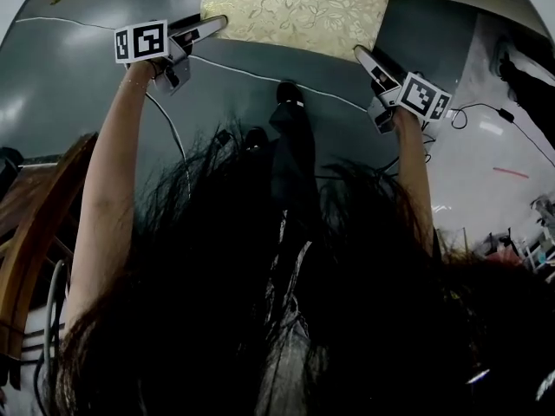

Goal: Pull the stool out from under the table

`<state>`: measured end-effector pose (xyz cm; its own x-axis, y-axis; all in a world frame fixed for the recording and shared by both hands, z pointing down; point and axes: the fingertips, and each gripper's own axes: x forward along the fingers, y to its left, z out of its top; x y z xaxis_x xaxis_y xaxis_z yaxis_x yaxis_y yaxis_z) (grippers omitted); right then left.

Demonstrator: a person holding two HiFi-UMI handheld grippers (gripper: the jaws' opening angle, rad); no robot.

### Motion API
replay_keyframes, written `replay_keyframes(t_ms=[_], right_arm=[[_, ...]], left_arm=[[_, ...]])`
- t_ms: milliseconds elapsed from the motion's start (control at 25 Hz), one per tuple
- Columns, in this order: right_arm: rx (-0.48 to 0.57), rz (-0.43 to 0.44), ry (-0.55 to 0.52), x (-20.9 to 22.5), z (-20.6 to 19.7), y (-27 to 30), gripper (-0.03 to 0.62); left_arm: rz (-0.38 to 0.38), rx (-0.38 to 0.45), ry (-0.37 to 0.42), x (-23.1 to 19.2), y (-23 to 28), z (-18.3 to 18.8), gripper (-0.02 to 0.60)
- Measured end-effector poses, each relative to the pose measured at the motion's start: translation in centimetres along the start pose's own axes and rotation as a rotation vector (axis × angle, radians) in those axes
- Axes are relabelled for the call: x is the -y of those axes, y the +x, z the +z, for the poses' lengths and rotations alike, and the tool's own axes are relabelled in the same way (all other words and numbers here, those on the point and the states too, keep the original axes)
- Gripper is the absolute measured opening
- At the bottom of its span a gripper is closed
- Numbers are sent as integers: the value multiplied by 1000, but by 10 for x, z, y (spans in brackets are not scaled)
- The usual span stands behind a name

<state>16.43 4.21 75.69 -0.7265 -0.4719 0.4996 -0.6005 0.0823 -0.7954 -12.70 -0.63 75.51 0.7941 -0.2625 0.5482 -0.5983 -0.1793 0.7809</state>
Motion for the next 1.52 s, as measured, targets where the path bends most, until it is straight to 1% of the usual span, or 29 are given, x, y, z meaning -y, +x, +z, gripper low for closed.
replay_keyframes(t_ms=[80, 240, 320, 440, 600, 680, 880, 1080, 1240, 1320, 1440, 1520], right_arm=[[0, -11, 3, 0, -1, -1, 265], [18, -51, 6, 0, 0, -5, 264], [17, -65, 5, 0, 1, -6, 264], [-11, -79, 5, -1, 7, -7, 264], [-63, -101, 26, -1, 14, -4, 264], [-100, -123, 55, 0, 12, -6, 264], [-198, -171, 130, -1, 2, -12, 264], [-238, -212, 172, 3, 2, -8, 264], [-293, -253, 209, 2, 0, -13, 264], [-323, -262, 229, 2, -2, -13, 264], [-345, -265, 258, 4, -9, -13, 264], [-337, -290, 248, 10, -11, -17, 264]], left_arm=[[21, 13, -19, 0, -2, -2, 359], [66, 31, -29, 4, 0, -4, 359], [76, 11, -50, 5, -1, -8, 359], [73, -27, -95, 8, -1, -14, 359], [75, -40, -144, 6, -1, -14, 359], [77, -74, -177, 5, 1, -17, 360], [80, -204, -258, 4, 5, -31, 360], [94, -249, -290, -4, 9, -27, 365], [98, -340, -340, -2, 11, -40, 376], [100, -367, -361, -2, 11, -43, 376], [111, -386, -364, -6, 12, -45, 379], [117, -395, -362, -7, 13, -47, 380]])
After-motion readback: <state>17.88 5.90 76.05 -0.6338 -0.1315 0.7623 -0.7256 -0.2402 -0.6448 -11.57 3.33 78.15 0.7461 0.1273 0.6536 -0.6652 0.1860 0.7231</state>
